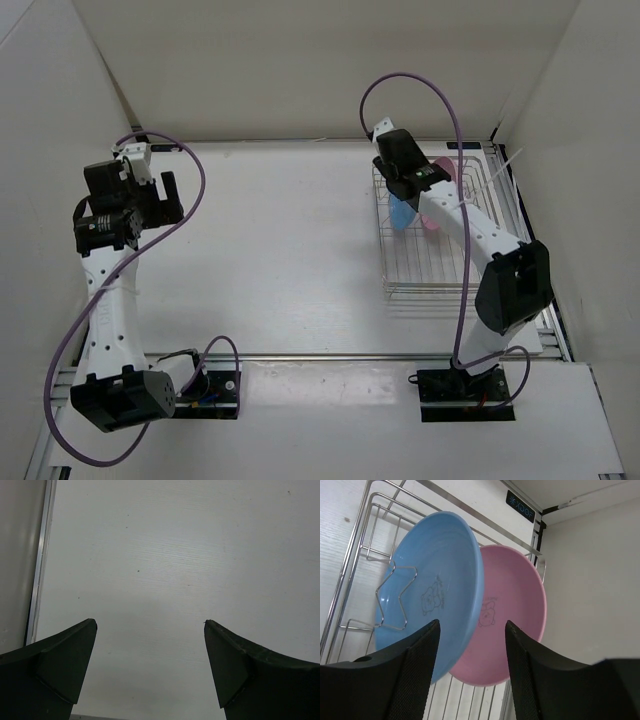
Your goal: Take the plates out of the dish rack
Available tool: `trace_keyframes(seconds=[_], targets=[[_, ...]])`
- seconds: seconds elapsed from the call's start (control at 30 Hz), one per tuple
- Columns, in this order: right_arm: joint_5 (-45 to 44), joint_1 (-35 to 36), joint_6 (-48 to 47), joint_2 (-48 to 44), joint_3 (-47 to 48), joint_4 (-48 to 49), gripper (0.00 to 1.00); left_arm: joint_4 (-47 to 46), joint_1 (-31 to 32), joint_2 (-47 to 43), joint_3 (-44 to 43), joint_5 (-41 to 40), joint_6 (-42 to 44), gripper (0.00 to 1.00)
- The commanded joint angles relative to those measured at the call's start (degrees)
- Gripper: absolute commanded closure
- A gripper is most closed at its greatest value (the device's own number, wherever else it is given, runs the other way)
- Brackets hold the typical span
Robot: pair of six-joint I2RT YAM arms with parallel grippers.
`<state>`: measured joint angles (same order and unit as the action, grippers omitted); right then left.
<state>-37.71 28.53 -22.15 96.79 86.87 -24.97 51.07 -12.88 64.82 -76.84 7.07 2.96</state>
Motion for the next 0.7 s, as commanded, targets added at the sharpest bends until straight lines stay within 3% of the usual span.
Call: trace_keyframes(seconds=[0.0,0.2,0.33,0.67], targets=[[-3.8,0.2,-1.8,1.5,3.7,5.0,0.41,-2.2,0.2,-0.8,1.3,-0.9,0.6,0.00],[-7.5,0.2,-3.8,4.8,3.1,7.0,0.46,-2.7,0.2,-0.8,1.9,-1.5,2.3,0.00],[-8.7,0.2,-4.3,6.8,3.7,7.0,0.66,-3.3,0.2,-0.8,1.9,-1.5,2.8,0.00],[-14.0,0.2,-6.1,9.0,5.9,7.6,0.83,-5.0,0.2,-0.3,4.1,-1.5,2.8,0.00]])
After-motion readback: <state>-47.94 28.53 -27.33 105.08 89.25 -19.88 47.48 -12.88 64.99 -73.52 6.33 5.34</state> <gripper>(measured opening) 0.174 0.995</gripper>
